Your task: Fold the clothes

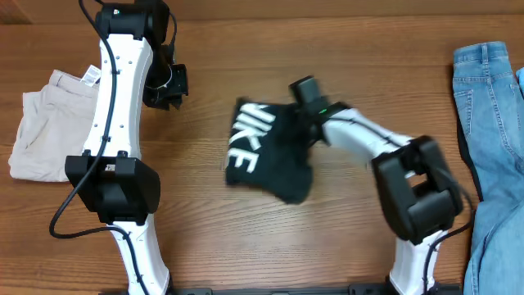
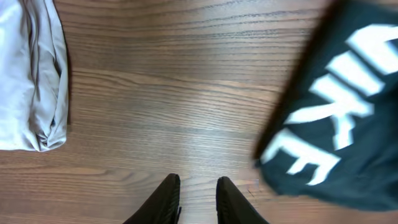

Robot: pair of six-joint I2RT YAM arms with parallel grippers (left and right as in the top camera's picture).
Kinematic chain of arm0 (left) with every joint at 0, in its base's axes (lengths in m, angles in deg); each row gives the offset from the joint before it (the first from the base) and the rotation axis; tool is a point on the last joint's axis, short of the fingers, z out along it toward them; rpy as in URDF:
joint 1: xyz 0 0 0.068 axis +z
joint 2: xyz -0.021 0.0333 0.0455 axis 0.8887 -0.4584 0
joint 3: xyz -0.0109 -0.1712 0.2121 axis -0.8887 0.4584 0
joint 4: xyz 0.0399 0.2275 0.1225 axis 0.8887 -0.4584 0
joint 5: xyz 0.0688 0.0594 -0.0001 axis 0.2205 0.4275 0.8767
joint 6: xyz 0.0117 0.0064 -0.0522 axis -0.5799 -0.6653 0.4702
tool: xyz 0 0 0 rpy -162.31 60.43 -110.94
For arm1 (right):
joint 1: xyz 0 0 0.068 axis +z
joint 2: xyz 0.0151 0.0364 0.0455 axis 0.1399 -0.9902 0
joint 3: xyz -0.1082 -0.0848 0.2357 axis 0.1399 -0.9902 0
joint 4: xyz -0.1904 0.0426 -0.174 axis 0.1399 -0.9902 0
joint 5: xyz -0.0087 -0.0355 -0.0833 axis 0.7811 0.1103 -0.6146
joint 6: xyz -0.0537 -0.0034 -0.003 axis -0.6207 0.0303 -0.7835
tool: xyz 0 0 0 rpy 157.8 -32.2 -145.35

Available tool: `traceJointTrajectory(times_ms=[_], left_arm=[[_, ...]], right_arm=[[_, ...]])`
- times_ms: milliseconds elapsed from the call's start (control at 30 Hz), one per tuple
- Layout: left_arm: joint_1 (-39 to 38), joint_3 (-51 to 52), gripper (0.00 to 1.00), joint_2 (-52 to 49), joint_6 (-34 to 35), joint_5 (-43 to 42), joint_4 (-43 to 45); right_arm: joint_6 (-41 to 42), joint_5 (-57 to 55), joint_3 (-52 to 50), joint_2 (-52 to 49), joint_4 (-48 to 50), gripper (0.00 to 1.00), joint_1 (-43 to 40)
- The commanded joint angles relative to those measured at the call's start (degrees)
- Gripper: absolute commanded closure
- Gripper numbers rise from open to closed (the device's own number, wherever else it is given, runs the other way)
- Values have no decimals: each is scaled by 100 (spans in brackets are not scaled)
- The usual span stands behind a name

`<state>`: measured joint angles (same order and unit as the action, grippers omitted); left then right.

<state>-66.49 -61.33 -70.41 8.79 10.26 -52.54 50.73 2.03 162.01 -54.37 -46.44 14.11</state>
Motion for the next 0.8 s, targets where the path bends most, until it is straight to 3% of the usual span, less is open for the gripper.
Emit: traceJointTrajectory(times_ms=[0,100,167,233,267,333,633,767], left_arm=[[-52,-81,76,98,-22,-68,61],[-63,-81,78,98,-160,-428,103],[-129,-48,80,98,-896,-1325,149],[-509,273,83,96,-1965,-2787,564],[-638,404,87,96,-2072,-2951,723],[-949,750,96,87,-2052,-2981,1137],[-2153,2933,96,87,-774,-1766,3397],[-2299,3628,96,87,-232,-1021,3875]], right_arm=[[-745,1773,114,160,9,96,-625],[-841,2680,114,293,44,96,-927],[-815,2695,114,363,-28,96,-1034],[-815,2588,111,369,-245,96,-1064],[-815,2500,111,369,-319,96,-1058],[-817,2398,111,369,-417,96,-1027],[-815,2175,111,369,-518,96,-1023],[-767,1895,111,369,-289,96,-1023]])
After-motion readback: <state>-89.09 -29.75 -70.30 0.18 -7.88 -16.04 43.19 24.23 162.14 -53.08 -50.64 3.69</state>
